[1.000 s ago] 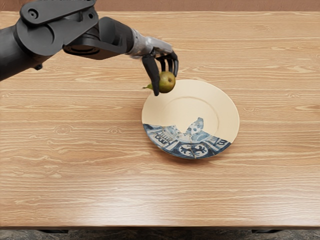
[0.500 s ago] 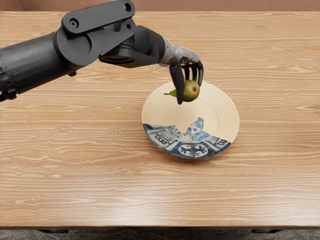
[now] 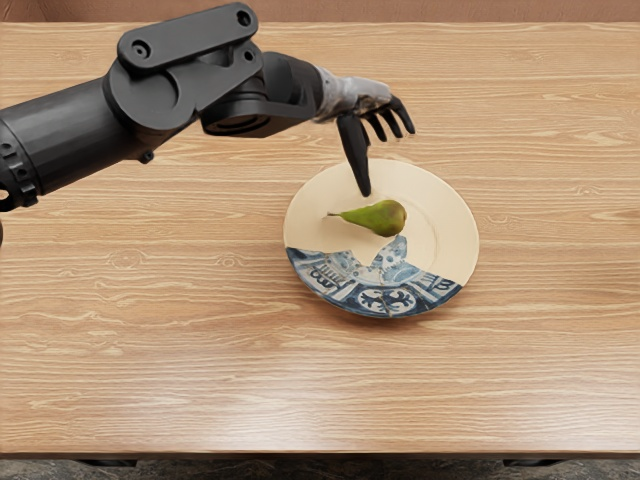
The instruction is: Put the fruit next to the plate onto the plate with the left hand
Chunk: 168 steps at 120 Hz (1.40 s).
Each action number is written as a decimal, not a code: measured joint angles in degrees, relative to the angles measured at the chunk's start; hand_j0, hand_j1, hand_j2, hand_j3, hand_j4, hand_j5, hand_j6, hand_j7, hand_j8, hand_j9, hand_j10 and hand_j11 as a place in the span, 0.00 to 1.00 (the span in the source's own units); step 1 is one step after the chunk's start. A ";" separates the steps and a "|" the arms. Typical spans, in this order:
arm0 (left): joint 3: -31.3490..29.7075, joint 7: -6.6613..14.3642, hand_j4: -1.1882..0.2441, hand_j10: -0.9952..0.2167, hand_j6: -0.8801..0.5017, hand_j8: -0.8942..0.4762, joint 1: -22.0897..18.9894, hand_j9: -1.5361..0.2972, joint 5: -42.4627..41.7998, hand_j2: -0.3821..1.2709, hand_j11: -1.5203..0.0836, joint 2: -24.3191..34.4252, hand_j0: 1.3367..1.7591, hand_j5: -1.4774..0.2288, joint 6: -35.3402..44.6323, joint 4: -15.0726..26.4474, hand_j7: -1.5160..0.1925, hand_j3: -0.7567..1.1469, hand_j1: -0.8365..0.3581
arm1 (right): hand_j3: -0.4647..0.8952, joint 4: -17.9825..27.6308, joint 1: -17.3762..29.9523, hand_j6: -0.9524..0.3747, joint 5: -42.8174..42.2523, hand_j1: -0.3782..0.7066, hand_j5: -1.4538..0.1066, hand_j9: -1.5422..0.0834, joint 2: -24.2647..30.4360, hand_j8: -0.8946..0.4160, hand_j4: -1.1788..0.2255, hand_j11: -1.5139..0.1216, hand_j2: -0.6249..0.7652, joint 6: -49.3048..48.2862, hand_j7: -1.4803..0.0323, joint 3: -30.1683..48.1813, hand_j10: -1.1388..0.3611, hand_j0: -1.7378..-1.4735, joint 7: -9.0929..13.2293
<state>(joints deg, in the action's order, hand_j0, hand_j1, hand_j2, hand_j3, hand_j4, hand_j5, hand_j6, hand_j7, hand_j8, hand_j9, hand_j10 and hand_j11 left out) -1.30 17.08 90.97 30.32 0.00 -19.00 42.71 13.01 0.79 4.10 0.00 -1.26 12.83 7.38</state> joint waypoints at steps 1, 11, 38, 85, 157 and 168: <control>0.01 0.00 0.65 0.55 0.48 0.49 0.00 0.60 -0.05 0.32 0.67 0.00 0.76 0.60 0.06 0.01 0.63 0.40 0.74 | 0.34 0.00 0.00 0.70 0.00 0.06 0.91 0.93 0.00 0.66 0.82 0.90 0.45 0.00 0.96 0.00 0.74 0.30 0.00; 0.31 0.01 0.69 0.61 0.51 0.52 -0.14 0.65 -0.48 0.30 0.73 0.00 0.76 0.66 0.47 0.18 0.69 0.40 0.79 | 0.34 0.00 0.00 0.70 0.00 0.06 0.91 0.93 0.00 0.66 0.82 0.90 0.45 0.01 0.96 0.00 0.74 0.30 0.00; 1.41 0.05 0.78 0.75 0.59 0.61 -2.26 0.78 -10.58 0.25 0.88 5.78 0.76 0.80 -2.23 4.99 0.82 0.40 0.93 | 0.34 0.04 0.00 0.70 0.00 0.06 0.91 0.93 0.00 0.66 0.82 0.90 0.45 0.02 0.96 0.02 0.74 0.30 -0.01; 1.89 3.92 0.82 0.81 0.63 0.65 -9.41 0.83 -39.43 0.23 0.94 26.92 0.76 0.86 -14.71 16.94 0.88 0.40 0.98 | 0.34 0.31 0.00 0.70 -0.04 0.06 0.91 0.93 0.00 0.66 0.82 0.90 0.45 -0.05 0.96 0.08 0.74 0.30 0.00; 3.92 10.16 0.83 0.82 0.64 0.65 -24.03 0.84 -55.07 0.23 0.95 51.84 0.76 0.87 -16.02 24.17 0.89 0.40 0.99 | 0.34 0.70 -0.09 0.70 -0.05 0.06 0.91 0.93 0.00 0.66 0.82 0.90 0.45 -0.11 0.96 0.09 0.74 0.30 -0.02; 3.97 11.15 0.83 0.82 0.64 0.65 -25.13 0.84 -55.76 0.23 0.95 54.69 0.76 0.87 -16.03 24.19 0.89 0.40 0.99 | 0.34 0.77 -0.09 0.70 -0.05 0.06 0.91 0.93 0.00 0.66 0.82 0.90 0.45 -0.19 0.96 0.09 0.74 0.30 -0.02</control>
<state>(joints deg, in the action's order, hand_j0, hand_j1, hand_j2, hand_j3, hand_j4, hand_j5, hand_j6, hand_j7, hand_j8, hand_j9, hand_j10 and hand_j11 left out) 2.67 28.23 65.83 -25.45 54.69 -35.03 66.90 13.77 0.70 4.04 0.00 -1.45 12.92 7.36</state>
